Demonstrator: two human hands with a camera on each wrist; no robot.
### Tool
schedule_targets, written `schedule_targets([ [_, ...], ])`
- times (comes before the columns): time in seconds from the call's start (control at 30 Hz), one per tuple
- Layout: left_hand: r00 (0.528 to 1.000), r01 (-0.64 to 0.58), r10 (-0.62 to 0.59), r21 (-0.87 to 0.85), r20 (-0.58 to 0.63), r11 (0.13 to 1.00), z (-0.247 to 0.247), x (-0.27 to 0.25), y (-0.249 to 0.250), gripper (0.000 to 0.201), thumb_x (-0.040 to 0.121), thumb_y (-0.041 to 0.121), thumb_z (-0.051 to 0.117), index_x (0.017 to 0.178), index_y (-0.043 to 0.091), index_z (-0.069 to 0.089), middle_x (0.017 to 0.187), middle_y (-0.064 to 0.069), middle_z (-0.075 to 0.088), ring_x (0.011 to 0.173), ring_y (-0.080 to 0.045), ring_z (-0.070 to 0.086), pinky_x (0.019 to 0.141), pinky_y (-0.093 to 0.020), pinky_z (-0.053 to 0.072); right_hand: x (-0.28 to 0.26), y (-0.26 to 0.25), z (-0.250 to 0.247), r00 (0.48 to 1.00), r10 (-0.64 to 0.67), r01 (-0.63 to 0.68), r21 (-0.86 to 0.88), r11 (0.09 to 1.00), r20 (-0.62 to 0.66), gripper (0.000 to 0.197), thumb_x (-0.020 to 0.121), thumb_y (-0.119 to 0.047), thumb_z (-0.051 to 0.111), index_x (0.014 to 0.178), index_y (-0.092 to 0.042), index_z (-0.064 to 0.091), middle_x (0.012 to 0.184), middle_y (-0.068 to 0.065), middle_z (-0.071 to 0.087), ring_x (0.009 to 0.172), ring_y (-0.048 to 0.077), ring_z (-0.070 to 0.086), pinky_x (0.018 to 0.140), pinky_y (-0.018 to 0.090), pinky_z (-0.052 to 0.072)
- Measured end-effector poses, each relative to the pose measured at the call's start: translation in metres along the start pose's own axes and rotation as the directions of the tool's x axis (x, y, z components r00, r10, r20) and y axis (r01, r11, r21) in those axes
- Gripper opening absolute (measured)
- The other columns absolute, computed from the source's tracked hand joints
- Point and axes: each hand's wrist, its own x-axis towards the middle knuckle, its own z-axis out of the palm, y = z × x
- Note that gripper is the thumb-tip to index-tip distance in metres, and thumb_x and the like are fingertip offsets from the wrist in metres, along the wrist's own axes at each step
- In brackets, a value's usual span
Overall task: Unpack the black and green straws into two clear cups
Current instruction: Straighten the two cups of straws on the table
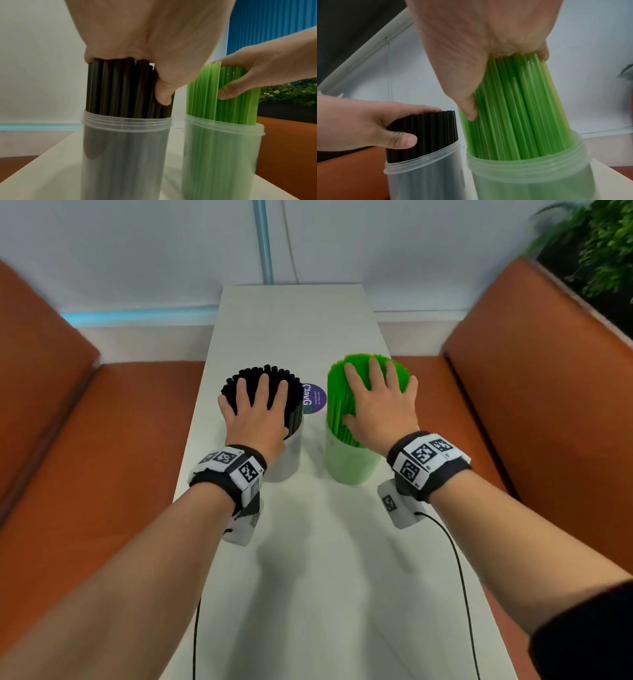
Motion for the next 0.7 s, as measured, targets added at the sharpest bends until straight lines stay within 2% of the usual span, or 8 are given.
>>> schedule_targets([
  [0.37, 1.0, -0.002, 0.002, 0.005, -0.001, 1.0, 0.006, 0.075, -0.01, 0.082, 0.095, 0.031, 0.058, 0.157, 0.028, 0.004, 0.166, -0.006, 0.001, 0.15, -0.041, -0.002, 0.116, -0.067, 0.003, 0.095, 0.003, 0.011, 0.999, -0.036, 0.036, 0.012, 0.999, -0.006, 0.086, 0.087, -0.049, 0.059, 0.154, -0.032, 0.007, 0.161, 0.014, 0.01, 0.148, 0.037, 0.01, 0.113, 0.064, 0.011],
  [0.7, 1.0, 0.002, -0.002, 0.004, -0.017, 1.0, 0.008, 0.092, -0.01, 0.08, 0.096, 0.031, 0.057, 0.157, 0.027, 0.005, 0.166, -0.007, 0.002, 0.15, -0.04, -0.001, 0.117, -0.066, 0.004, 0.118, 0.004, 0.017, 0.998, -0.041, 0.041, -0.007, 0.999, -0.049, 0.087, 0.085, -0.049, 0.06, 0.153, -0.033, 0.009, 0.161, 0.014, 0.013, 0.147, 0.036, 0.012, 0.113, 0.063, 0.013],
])
